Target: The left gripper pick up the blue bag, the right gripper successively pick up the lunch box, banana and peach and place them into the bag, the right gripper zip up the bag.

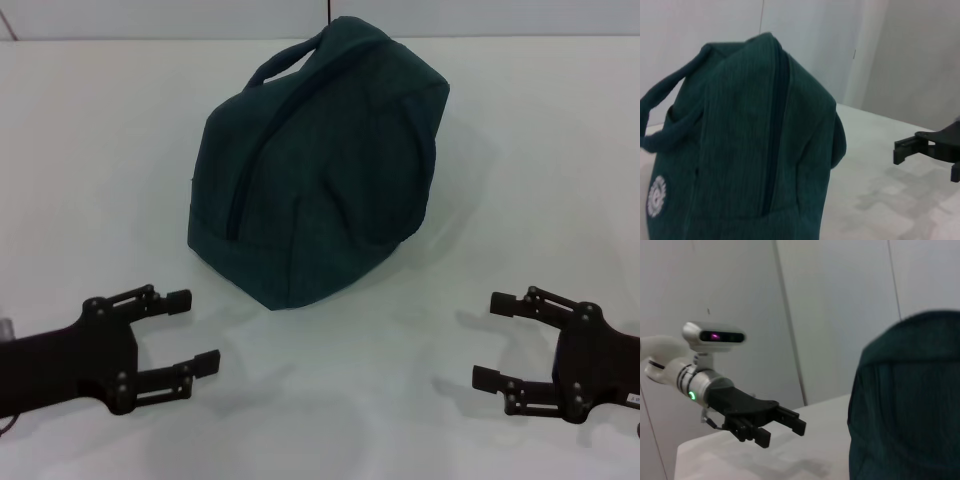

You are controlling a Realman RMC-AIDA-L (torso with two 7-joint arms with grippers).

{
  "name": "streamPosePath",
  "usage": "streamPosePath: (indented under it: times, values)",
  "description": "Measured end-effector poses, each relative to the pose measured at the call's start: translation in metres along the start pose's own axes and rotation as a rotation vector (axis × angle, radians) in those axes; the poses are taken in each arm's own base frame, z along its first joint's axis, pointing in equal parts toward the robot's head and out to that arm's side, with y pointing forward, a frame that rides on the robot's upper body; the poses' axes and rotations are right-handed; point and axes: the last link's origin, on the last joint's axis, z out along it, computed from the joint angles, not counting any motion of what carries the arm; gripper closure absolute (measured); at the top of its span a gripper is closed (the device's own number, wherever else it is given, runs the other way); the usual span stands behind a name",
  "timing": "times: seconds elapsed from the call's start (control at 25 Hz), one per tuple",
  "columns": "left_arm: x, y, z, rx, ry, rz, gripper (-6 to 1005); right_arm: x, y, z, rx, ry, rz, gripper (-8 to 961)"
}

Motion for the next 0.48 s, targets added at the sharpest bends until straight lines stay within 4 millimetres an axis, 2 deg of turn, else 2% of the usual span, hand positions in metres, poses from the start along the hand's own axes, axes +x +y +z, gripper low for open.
streamPosePath:
  times: [0.16,0.48]
  values:
    - [-0.0075,0.004,-0.0051,0.015,0.007,-0.002,196,0.0056,0.0016,-0.0027,0.019,0.0,-0.001,67]
    - [-0.0061,0.0092,-0.0059,-0.014,0.026,-0.005,197,0.0069,0.0019,-0.003,0.024,0.003,-0.006,67]
